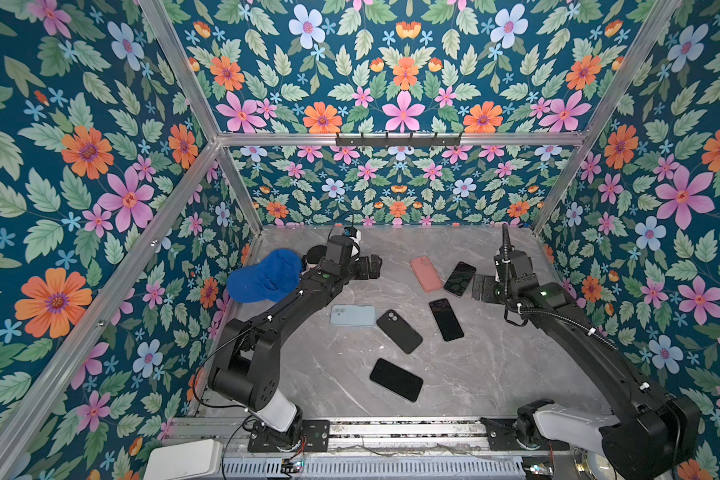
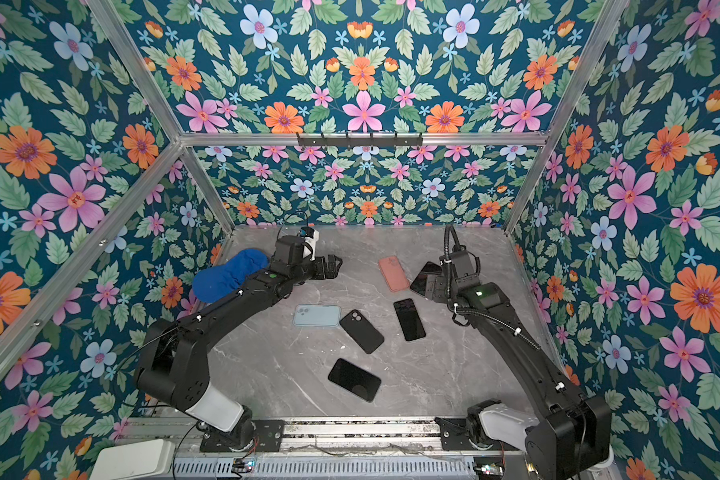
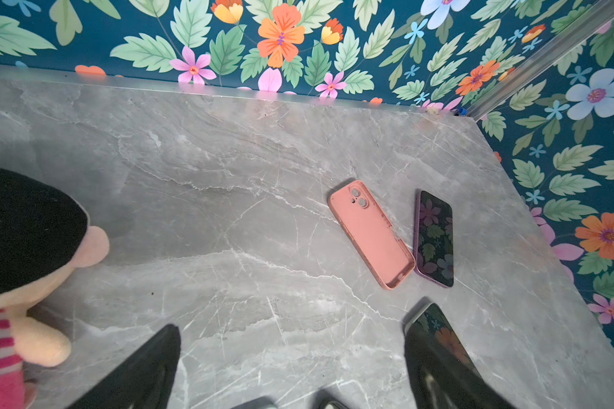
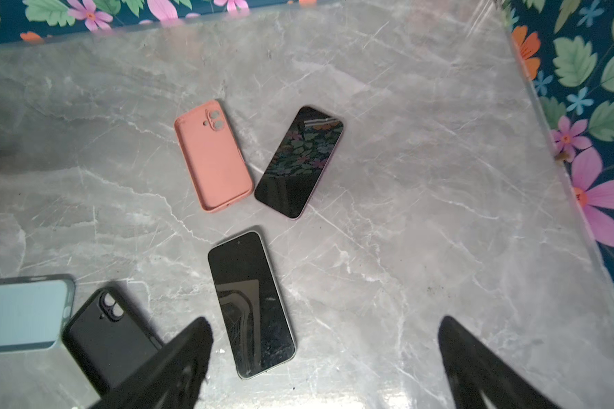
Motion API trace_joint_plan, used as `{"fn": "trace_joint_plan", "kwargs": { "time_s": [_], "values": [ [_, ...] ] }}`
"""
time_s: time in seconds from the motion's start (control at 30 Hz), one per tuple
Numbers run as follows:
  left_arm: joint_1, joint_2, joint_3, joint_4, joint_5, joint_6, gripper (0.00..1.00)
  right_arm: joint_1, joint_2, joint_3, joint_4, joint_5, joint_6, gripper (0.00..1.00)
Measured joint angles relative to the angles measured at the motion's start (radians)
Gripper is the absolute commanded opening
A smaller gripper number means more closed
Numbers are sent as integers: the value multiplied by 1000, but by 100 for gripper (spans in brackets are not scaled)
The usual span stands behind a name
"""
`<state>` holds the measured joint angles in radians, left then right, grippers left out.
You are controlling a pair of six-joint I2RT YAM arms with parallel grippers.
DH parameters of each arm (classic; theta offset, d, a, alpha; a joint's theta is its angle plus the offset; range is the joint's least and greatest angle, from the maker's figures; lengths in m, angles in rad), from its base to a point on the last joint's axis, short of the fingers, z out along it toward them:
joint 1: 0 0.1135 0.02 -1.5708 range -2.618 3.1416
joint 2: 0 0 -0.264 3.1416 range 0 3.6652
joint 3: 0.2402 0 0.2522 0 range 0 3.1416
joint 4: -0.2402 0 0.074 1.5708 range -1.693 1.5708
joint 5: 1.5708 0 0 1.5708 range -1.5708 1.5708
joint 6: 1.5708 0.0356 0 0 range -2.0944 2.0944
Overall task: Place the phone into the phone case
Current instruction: 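Move the right gripper over the purple-framed phone while the left gripper approaches the pink case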
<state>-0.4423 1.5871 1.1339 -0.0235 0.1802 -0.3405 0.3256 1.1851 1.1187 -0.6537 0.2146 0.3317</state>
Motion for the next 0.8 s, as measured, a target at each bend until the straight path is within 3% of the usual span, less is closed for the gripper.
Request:
{"fn": "trace_joint_plan", "kwargs": {
  "time_s": [0.13, 0.4, 0.53, 0.8],
  "values": [
    [0, 8, 8, 2, 11, 0, 100, 19, 21, 64, 27, -10, -6, 99],
    [-3, 84, 58, 5, 61, -8, 100, 42, 230, 119, 76, -66, -10, 96],
    [-13, 149, 109, -2, 82, -18, 99, 43, 372, 173, 99, -102, -21, 91],
    [-19, 296, 238, -50, 112, -18, 96, 41, 678, 378, 98, -185, -58, 71]
  ]
}}
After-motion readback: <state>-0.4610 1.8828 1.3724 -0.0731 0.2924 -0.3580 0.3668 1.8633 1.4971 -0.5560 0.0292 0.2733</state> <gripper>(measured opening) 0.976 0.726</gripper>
